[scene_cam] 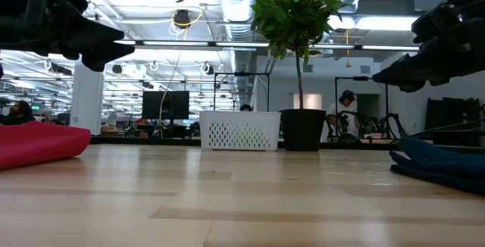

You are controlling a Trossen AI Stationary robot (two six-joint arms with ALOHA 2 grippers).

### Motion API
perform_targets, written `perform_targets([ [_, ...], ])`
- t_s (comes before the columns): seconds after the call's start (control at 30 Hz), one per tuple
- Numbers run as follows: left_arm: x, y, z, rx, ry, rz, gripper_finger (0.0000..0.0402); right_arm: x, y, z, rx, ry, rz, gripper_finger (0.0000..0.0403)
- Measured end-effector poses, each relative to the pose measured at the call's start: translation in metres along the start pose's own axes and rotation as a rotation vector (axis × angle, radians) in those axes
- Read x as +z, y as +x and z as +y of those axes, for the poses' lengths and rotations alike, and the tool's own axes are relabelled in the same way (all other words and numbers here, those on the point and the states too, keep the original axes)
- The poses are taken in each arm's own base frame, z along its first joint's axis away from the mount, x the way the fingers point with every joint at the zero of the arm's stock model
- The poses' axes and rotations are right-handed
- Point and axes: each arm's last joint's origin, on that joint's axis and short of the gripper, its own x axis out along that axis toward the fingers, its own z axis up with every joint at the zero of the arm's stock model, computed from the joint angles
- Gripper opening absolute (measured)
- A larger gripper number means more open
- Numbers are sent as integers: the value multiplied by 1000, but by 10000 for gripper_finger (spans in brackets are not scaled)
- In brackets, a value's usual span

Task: Pick and placing Produce into tupperware
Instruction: Return to Home Position

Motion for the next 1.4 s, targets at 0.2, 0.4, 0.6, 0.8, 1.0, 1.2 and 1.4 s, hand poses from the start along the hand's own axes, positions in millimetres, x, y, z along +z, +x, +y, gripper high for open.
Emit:
perform_targets([
  [0.2, -1, 0, 1, 23, -37, 6, 257, 0, 0, 0, 0, 0, 0, 169],
  [0.4, -1, 0, 1, 23, -10, 7, 257, 0, 0, 0, 0, 0, 0, 169],
  [0.6, -1, 0, 1, 24, -6, 7, 257, 0, 0, 0, 0, 0, 0, 169],
  [0.8, -1, 0, 1, 25, -6, 7, 257, 0, 0, 0, 0, 0, 1, 169],
  [1.0, -1, 0, 1, 25, -6, 7, 257, 0, 0, 0, 0, 0, 1, 169],
  [1.2, -1, 0, 1, 25, 6, 7, 257, 0, 0, 0, 0, 0, 1, 169],
  [1.4, -1, 0, 1, 25, -10, 7, 257, 0, 0, 0, 0, 0, 2, 169],
])
